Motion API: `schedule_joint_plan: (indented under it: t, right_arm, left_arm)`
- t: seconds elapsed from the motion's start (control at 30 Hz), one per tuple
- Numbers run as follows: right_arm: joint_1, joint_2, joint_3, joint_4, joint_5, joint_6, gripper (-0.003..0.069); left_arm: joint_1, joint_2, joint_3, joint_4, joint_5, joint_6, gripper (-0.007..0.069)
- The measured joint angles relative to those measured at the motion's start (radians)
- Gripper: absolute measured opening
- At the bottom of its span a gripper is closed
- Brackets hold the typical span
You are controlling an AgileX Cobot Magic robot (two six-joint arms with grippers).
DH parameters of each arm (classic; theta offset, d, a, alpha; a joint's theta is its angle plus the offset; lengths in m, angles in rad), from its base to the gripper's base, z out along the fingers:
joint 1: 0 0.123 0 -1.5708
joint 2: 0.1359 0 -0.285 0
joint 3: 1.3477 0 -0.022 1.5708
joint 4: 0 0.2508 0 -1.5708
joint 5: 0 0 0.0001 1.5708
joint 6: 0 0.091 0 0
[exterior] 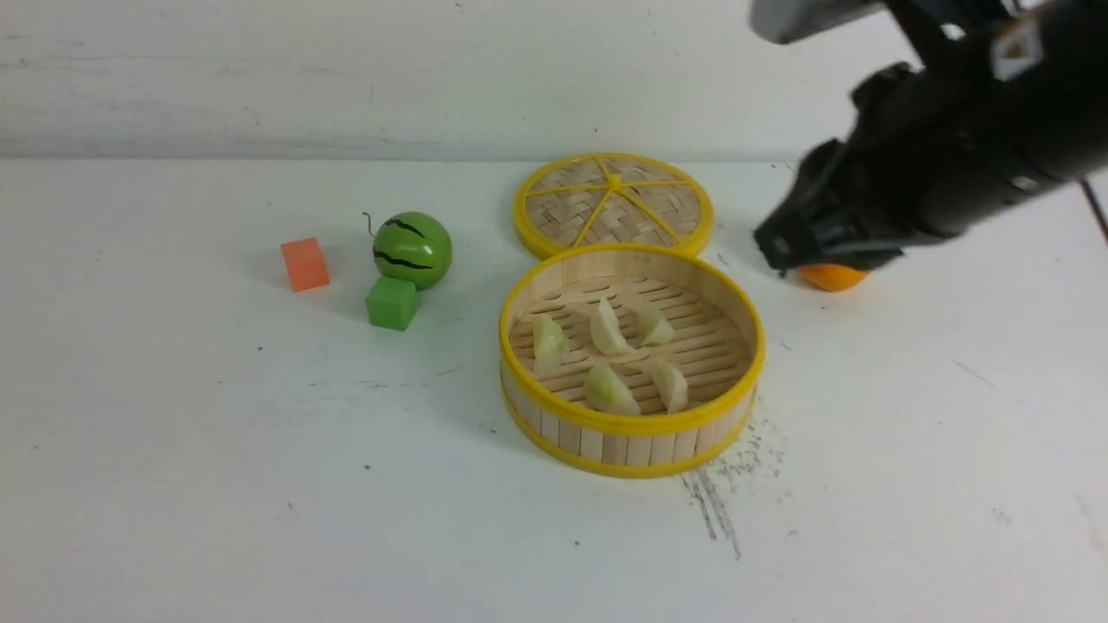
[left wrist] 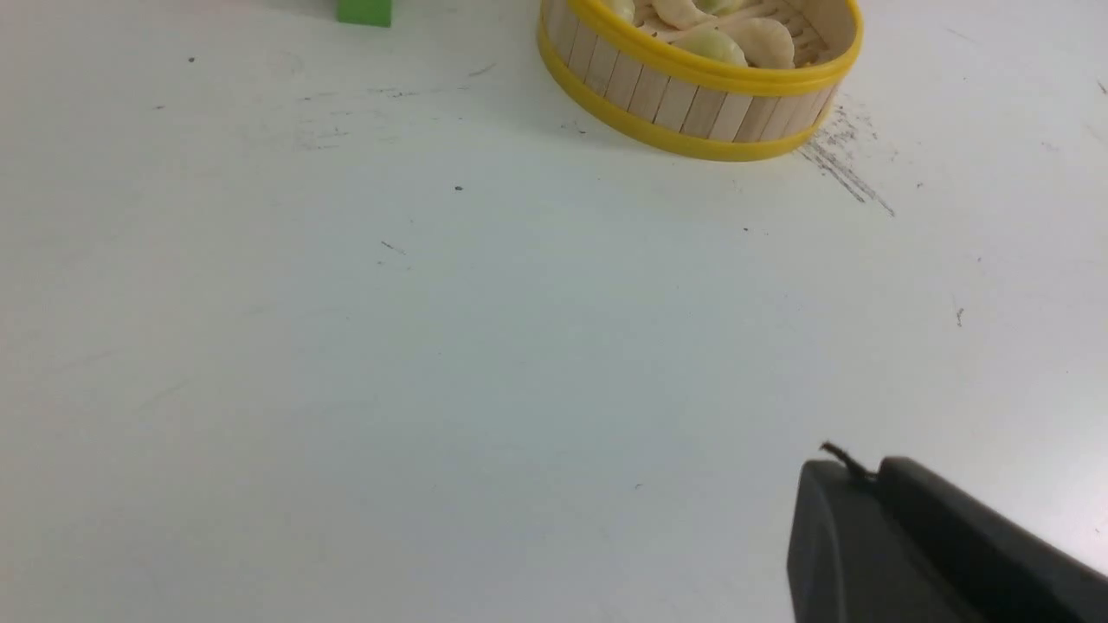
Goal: Put the dumplings into the steamer on the white table.
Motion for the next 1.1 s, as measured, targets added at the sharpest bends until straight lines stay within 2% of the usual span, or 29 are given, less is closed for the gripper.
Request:
schedule_joint_plan:
  t: [0.13, 0.43, 0.7, 0.87, 1.1]
  right_arm:
    - [0.0, -0.213, 0.21, -0.001, -0.119, 0.0, -0.0018]
    - [0.0, -0.566, 0.514, 0.015, -0.3, 0.0, -0.002]
    - [0.0, -0.668, 0.577, 0.0, -0.215, 0.004, -0.0018]
    - [0.0, -0.75, 0.577, -0.029, -0.236, 0.047, -0.0022]
    - [0.0, -0.925, 0.653, -0.177, -0.317, 0.146, -0.0022]
  left_arm:
    - [0.0, 0.0, 0.0, 0.0, 0.0, 0.0, 0.0039]
    - [0.0, 0.0, 0.0, 0.0, 0.0, 0.0, 0.0046]
    - [0.0, 0.0, 0.0, 0.0, 0.0, 0.0, 0.0055]
    - [0.0, 0.0, 0.0, 0.0, 0.0, 0.0, 0.0057]
    - [0.0, 0.0, 0.0, 0.0, 0.0, 0.0, 0.0069]
